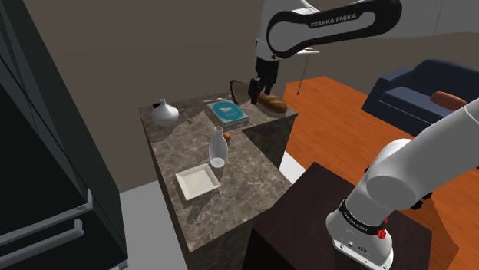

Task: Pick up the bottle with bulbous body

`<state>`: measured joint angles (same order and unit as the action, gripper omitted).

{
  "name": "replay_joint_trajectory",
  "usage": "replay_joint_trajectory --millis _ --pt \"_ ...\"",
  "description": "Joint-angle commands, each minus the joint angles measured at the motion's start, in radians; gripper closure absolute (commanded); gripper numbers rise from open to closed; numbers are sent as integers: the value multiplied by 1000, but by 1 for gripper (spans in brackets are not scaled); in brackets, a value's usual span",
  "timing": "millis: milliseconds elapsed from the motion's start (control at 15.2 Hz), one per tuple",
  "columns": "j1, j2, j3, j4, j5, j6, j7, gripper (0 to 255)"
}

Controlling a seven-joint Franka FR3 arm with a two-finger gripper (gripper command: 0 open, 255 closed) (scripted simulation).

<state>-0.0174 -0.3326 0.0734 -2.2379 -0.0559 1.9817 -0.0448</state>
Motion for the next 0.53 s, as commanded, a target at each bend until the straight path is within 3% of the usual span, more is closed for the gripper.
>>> replay_joint_trajectory --millis 0,462 --pt "-2 77 4 25 0 43 16 0" --pt "-4 338 11 145 -5 151 65 0"
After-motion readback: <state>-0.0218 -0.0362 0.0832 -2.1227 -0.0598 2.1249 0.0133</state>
